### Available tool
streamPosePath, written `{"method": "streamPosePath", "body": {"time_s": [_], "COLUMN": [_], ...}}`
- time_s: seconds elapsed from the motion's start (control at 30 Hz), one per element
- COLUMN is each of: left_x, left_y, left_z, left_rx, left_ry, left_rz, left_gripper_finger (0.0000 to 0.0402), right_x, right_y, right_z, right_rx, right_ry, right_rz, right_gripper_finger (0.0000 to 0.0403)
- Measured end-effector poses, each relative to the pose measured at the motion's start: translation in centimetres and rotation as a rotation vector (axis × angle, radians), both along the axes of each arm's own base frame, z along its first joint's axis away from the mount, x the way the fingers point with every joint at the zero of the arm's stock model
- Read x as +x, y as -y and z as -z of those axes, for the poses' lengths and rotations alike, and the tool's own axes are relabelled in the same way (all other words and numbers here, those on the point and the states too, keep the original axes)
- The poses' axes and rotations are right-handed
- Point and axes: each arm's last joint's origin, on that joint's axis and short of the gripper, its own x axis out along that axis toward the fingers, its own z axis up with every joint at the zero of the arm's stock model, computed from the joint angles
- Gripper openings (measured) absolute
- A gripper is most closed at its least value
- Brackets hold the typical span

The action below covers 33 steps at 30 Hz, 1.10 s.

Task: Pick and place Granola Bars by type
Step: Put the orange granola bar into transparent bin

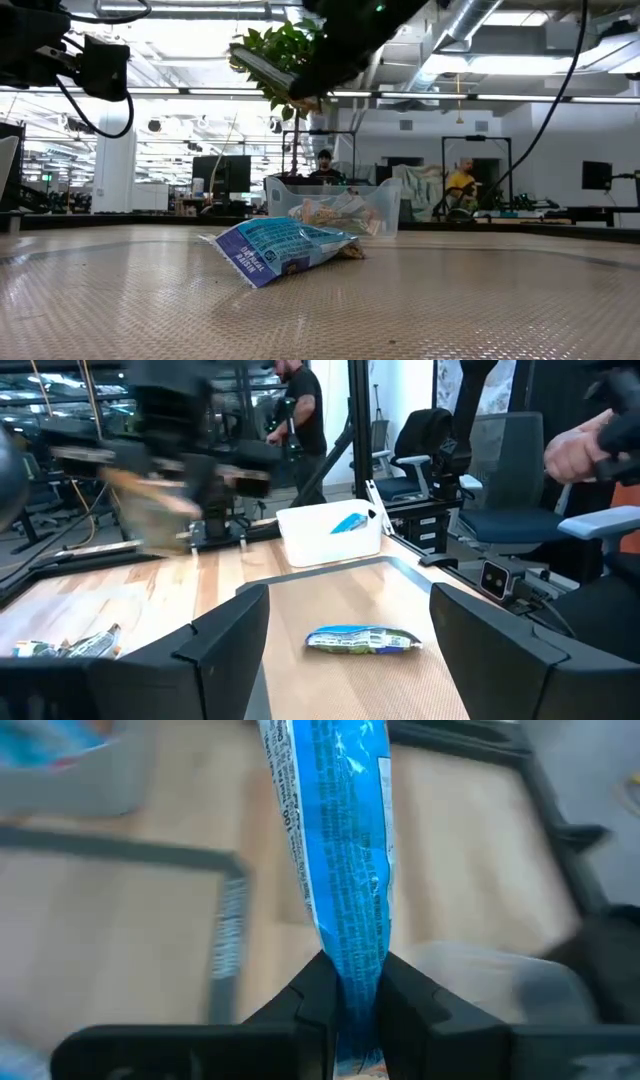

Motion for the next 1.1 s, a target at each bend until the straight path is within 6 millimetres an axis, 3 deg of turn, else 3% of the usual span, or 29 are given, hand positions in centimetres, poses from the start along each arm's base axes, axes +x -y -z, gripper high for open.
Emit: {"method": "streamPosePath", "body": {"time_s": [0.1, 0.27, 0.47, 0.6, 0.87, 1.1], "left_x": [0.0, 0.0, 0.0, 0.0, 0.0, 0.0], "left_y": [0.0, 0.0, 0.0, 0.0, 0.0, 0.0], "left_z": [0.0, 0.0, 0.0, 0.0, 0.0, 0.0], "left_rx": [-0.005, 0.004, 0.001, -0.001, 0.001, 0.000], "left_ry": [-0.001, 0.001, 0.000, 0.000, 0.000, 0.000], "left_rz": [0.000, 0.000, 0.000, 0.000, 0.000, 0.000], "left_gripper_finger": [0.0270, 0.0270, 0.0270, 0.0270, 0.0270, 0.0270], "right_x": [0.2, -0.7, -2.1, -3.0, -4.0, -3.7], "right_y": [3.2, 8.0, 11.5, 12.5, 12.4, 12.5], "right_z": [-0.7, -0.2, 1.3, 2.0, 3.6, 3.5], "right_rx": [0.000, 0.006, 0.051, 0.073, 0.104, 0.113], "right_ry": [0.003, -0.074, -0.208, -0.282, -0.367, -0.336], "right_rz": [0.081, 0.210, 0.330, 0.370, 0.342, 0.342], "right_gripper_finger": [0.0045, 0.0044, 0.0046, 0.0046, 0.0049, 0.0105]}}
